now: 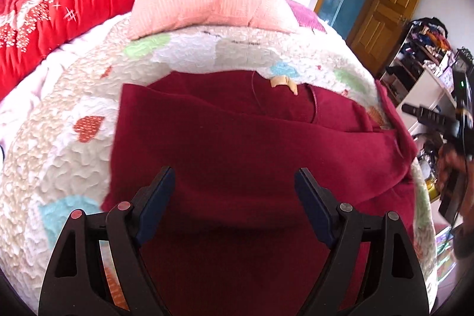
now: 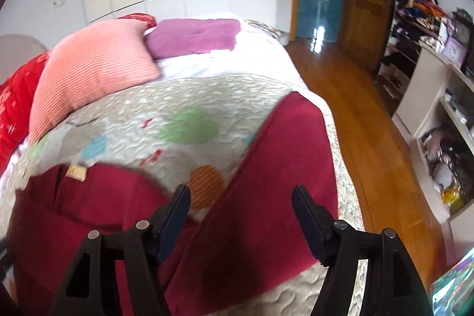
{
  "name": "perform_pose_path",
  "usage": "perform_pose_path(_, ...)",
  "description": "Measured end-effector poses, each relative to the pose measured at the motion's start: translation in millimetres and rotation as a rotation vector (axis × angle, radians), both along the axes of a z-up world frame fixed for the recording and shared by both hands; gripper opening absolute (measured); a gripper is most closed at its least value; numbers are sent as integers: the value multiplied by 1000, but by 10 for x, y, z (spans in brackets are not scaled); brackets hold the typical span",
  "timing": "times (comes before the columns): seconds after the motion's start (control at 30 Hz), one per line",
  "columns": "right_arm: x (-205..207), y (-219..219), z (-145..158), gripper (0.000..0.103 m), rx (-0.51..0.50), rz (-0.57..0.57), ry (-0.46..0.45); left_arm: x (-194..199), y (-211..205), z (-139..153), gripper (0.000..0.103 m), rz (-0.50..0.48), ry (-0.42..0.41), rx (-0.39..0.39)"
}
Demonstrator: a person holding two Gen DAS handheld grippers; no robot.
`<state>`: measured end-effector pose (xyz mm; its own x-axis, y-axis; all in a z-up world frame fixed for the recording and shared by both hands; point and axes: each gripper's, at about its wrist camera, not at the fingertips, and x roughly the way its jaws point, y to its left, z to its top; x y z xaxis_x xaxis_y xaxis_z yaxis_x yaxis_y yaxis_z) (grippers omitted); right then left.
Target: Fold small clothes
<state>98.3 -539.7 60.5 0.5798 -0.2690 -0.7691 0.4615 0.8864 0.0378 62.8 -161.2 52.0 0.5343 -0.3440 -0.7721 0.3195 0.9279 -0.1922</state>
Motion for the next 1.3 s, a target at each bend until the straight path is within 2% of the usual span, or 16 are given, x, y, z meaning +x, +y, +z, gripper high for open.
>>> perform_pose_path(0.1,331,-334,-221,76,106,-82,25,69,-117,-168,83,3,48,4)
perform_pose_path(0.17,486,-470,-399,76,156,-142,48,31,-149,-227,83,13,25,26)
perform_pose_path(0.27,600,-463,-492,72,52,-118,67,8,-219,-258,83,-13,-3,76)
perform_pose_path(0.3,607,-439,-475,63,27,-94,72,6,-224,-264,83,-22,-5,85)
perform_pose_path(0.37,511,-450,-410,10,32,-41,47,17,-193,-273,83,-27,-6,64)
perform_pose_path(0.4,435,-461,-354,9,56,-22,19,26,-156,-274,83,-24,-4,40)
perform_pose_path(0.6,-81,-34,443,8,179,246,-253,62,252,-51,83,29,63,-210)
perform_pose_path(0.73,-276,909,904,8,210,552,-355,-28,614,231,83,107,-37,-266)
perform_pose_path(0.8,-312,1440,876,8,246,697,-353,-25,790,262,83,141,-36,-309)
perform_pose_path(0.87,-299,1883,611,8,306,793,-299,16,920,208,83,175,8,-331)
perform_pose_path(0.93,-260,2245,175,19,360,872,-145,35,1002,136,83,200,50,-339)
perform_pose_path(0.97,-243,2376,-46,32,354,882,-42,34,1023,110,83,205,61,-342)
perform_pose_path(1.03,-316,2412,-291,35,317,865,20,23,1038,97,83,205,65,-345)
perform_pose_path(1.1,-439,2254,-286,36,317,828,-18,18,1038,117,83,197,54,-346)
perform_pose_path(1.2,-689,1919,-90,49,342,757,-114,98,957,153,83,199,49,-317)
perform_pose_path(1.3,-913,1645,60,52,262,680,-163,207,795,160,84,181,40,-266)
